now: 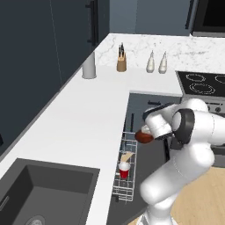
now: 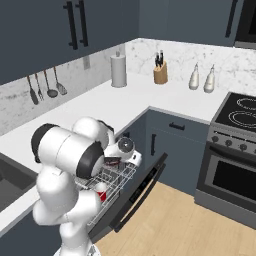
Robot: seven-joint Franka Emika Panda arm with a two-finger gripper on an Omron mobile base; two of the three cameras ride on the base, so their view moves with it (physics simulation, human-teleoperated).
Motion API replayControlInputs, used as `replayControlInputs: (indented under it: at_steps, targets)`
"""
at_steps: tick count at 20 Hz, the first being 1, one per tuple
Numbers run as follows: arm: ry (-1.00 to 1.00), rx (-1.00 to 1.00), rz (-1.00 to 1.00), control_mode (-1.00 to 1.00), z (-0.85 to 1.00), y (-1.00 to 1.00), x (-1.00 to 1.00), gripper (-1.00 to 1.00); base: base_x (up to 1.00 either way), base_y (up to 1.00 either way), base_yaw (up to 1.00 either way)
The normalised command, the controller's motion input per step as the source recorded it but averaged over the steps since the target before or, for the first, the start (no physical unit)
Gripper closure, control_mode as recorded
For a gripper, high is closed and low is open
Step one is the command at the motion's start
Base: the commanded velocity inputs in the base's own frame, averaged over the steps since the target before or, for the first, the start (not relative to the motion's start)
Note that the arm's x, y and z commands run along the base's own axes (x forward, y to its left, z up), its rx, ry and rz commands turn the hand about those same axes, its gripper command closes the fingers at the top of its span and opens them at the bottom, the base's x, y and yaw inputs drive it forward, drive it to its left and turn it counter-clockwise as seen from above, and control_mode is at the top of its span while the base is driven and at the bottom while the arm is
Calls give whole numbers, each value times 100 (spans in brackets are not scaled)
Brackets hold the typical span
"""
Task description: Pick up the cup and bowl from the counter, place them in the dishwasher, and close the dishwasher door.
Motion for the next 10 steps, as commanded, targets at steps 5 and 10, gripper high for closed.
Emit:
replayControlInputs:
  at_steps: [5, 10]
  targets:
    - [-5, 0, 1, -100, -70, 11, 45, 100, 0, 0, 0]
    - [-6, 0, 5, -100, -55, 0, 14, 100, 0, 0, 0]
